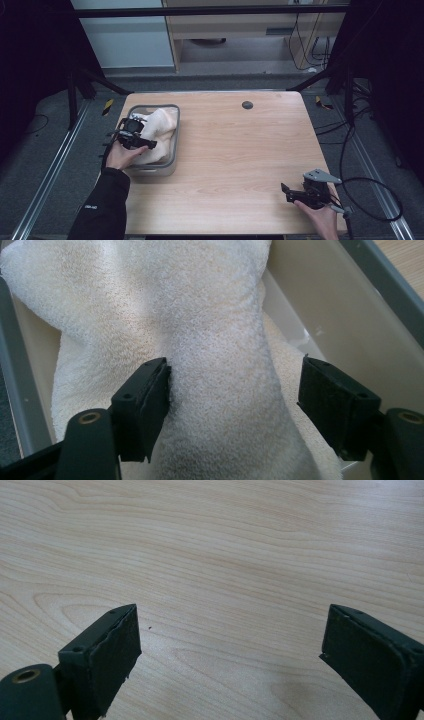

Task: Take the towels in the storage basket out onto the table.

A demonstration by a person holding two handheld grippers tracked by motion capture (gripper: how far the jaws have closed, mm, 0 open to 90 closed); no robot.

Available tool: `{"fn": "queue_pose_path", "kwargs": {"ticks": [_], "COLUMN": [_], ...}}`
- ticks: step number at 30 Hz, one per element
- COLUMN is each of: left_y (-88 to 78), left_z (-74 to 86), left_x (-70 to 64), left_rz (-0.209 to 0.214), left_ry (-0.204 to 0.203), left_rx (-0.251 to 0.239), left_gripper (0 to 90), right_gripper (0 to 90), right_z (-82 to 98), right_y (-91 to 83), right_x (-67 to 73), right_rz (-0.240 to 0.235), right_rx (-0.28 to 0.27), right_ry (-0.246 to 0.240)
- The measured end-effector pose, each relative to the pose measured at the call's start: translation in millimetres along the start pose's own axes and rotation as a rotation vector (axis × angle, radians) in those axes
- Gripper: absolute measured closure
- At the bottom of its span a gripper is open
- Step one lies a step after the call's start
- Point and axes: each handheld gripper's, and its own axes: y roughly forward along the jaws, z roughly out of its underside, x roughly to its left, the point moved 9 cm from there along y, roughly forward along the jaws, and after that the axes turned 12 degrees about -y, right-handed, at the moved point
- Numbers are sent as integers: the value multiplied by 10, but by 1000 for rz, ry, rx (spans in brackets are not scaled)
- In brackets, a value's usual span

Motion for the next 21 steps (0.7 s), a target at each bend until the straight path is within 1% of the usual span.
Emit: {"fn": "queue_pose_path", "kwargs": {"ticks": [2, 5, 8, 12, 15, 17, 21], "left_y": [16, 56, 76, 83, 82, 83, 67], "left_z": [6, 17, 21, 36, 50, 54, 58], "left_x": [8, 24, 33, 43, 55, 61, 77], "left_rz": [-5, -17, -24, -26, -22, -20, -23], "left_ry": [2, -3, -9, -14, -31, -40, -45], "left_rx": [6, 17, 24, 38, 51, 53, 54], "left_gripper": [306, 331, 368, 443, 507, 549, 618], "right_gripper": [87, 86, 86, 86, 86, 86, 86], "right_z": [0, 1, 2, 3, 3, 2, 2], "right_y": [1, -3, -1, 1, 1, 0, -1], "right_x": [2, 13, 14, 15, 17, 19, 20], "right_rz": [-1, -7, -8, -10, -11, -11, -12], "right_rx": [1, 5, 5, 7, 7, 7, 7], "right_ry": [-1, 7, 5, 4, 3, 2, 3]}}
